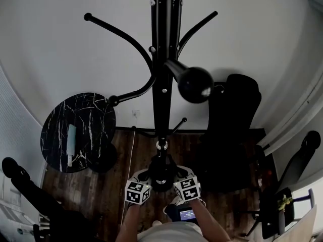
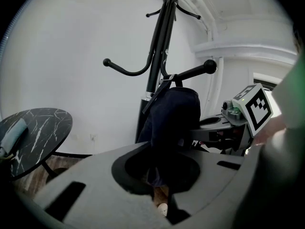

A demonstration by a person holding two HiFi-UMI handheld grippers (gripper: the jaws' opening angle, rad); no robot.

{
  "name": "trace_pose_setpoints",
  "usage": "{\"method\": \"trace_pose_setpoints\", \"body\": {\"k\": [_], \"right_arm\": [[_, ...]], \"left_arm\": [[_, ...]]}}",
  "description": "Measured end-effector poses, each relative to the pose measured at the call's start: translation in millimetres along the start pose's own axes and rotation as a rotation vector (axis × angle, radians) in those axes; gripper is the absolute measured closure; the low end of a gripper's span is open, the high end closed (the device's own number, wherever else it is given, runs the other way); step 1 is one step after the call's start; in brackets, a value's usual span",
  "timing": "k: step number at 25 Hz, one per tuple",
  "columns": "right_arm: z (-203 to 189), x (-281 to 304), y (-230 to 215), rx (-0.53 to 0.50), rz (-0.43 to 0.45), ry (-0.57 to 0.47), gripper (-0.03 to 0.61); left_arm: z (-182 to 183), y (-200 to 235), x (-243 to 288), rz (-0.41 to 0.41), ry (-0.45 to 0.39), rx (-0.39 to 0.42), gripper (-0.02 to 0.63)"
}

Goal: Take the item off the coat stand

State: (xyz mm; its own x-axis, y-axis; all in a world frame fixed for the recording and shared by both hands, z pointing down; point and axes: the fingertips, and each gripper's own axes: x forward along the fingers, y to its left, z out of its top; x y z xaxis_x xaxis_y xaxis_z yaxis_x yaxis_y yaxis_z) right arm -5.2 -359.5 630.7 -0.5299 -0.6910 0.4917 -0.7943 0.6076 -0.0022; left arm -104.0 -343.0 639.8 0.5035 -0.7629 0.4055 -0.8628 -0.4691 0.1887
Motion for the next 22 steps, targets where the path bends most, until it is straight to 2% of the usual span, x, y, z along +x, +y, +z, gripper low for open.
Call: {"method": "trace_pose_setpoints", "body": {"k": [22], "right_arm": [[-6,-40,23,0.004,-0.009,-0.018,0.546]], "left_arm": [[-2,-25,-37,-0.011,-0.042,0.012,0.589]]}}
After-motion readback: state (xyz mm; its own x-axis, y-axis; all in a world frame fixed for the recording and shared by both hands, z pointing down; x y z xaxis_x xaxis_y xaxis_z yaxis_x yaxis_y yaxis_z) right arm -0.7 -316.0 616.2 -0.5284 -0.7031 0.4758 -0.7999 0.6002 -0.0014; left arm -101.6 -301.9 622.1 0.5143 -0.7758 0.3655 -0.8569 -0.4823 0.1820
